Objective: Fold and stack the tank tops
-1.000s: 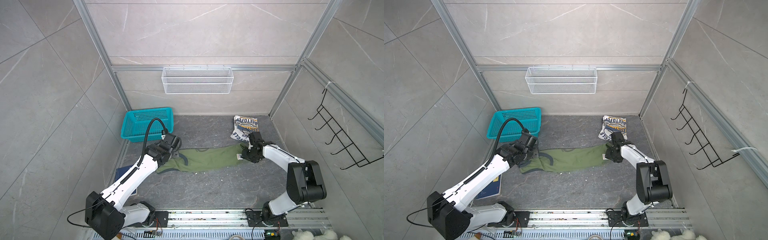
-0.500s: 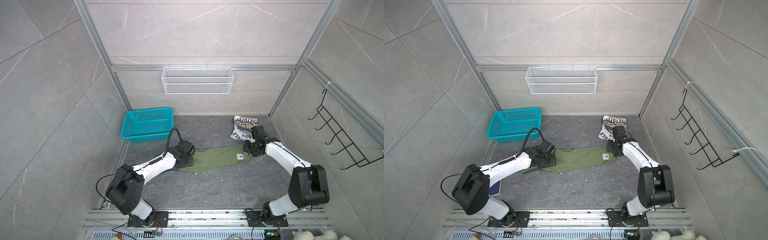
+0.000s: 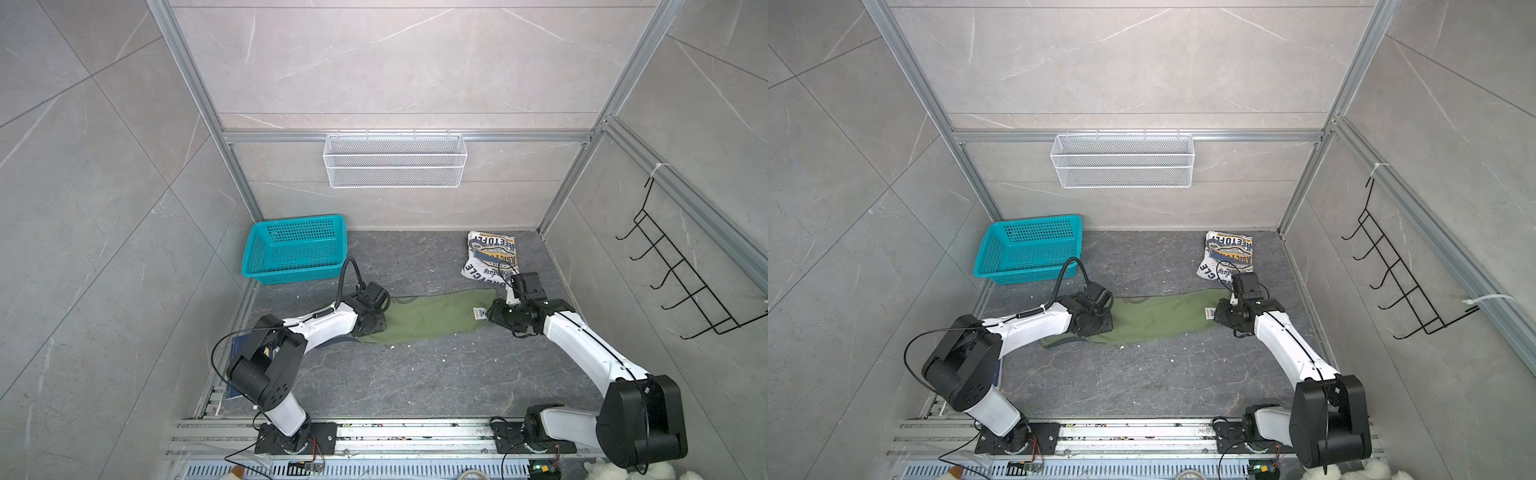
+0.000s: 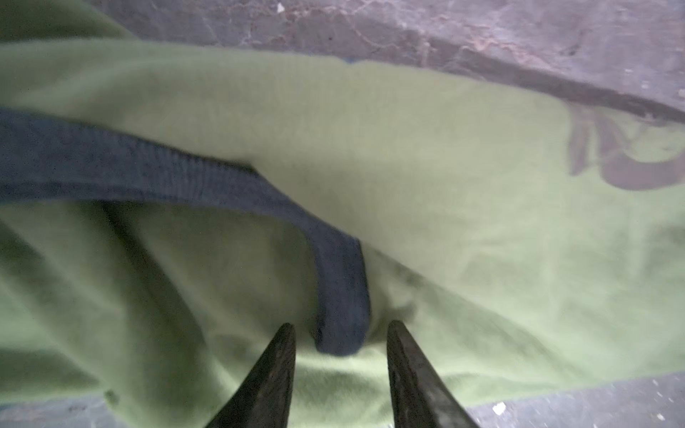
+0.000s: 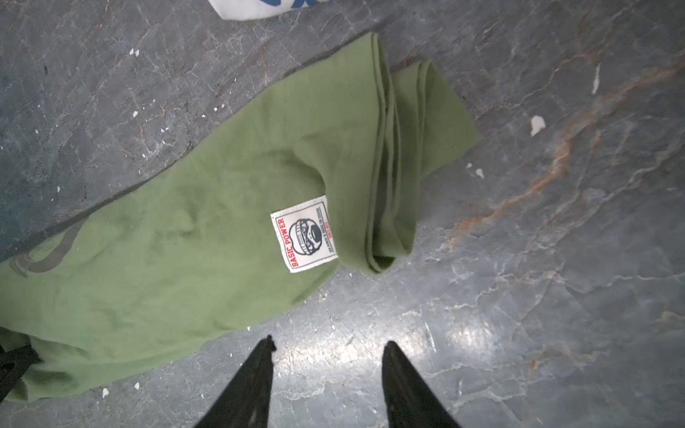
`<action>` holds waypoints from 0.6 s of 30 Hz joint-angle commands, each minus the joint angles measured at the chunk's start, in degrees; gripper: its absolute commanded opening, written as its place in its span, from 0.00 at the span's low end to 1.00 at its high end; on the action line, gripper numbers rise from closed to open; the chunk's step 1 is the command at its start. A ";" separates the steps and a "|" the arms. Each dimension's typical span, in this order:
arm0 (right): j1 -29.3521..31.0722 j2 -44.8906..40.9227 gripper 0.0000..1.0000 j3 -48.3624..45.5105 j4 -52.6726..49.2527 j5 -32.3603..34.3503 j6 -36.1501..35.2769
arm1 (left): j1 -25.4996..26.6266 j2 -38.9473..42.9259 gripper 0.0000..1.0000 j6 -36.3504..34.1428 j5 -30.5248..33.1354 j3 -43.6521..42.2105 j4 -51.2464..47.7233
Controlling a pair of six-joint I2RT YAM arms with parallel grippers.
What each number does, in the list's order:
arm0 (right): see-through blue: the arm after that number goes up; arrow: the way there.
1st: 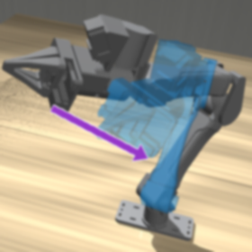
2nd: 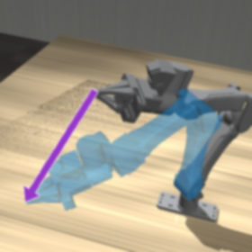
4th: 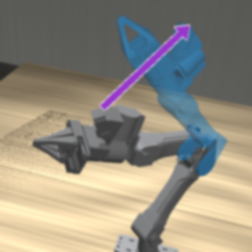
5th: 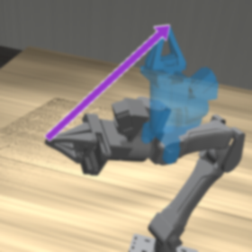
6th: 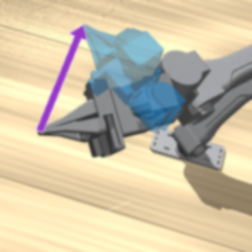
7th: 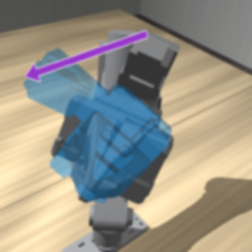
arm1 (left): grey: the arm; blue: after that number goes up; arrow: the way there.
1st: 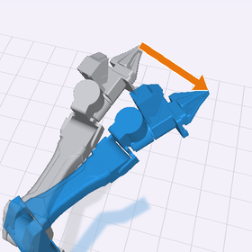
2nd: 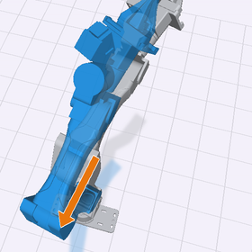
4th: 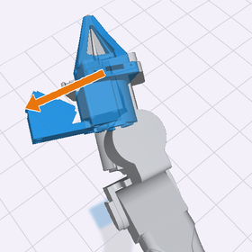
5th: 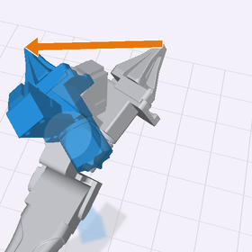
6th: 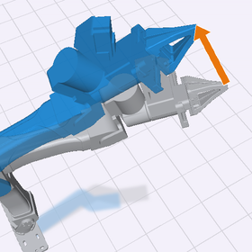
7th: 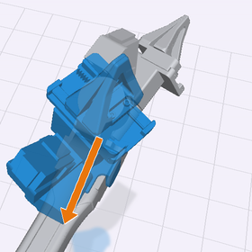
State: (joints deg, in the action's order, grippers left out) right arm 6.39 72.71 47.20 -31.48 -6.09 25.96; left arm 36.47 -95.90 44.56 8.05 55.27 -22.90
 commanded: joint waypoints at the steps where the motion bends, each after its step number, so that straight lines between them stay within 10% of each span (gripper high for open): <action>1: -0.14 -1.77 0.50 -0.85 -0.69 -0.83 -0.55 | -0.28 -1.89 0.39 0.44 0.01 1.52 1.17; 18: -1.92 4.19 0.53 -2.25 3.65 3.01 1.15 | -0.33 3.82 0.01 -1.44 2.84 3.11 -2.32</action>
State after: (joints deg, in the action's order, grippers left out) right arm 4.73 74.39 44.58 -30.02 -2.81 26.17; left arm 36.27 -94.83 44.36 8.97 56.40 -23.20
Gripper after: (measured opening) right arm 0.530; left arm 0.076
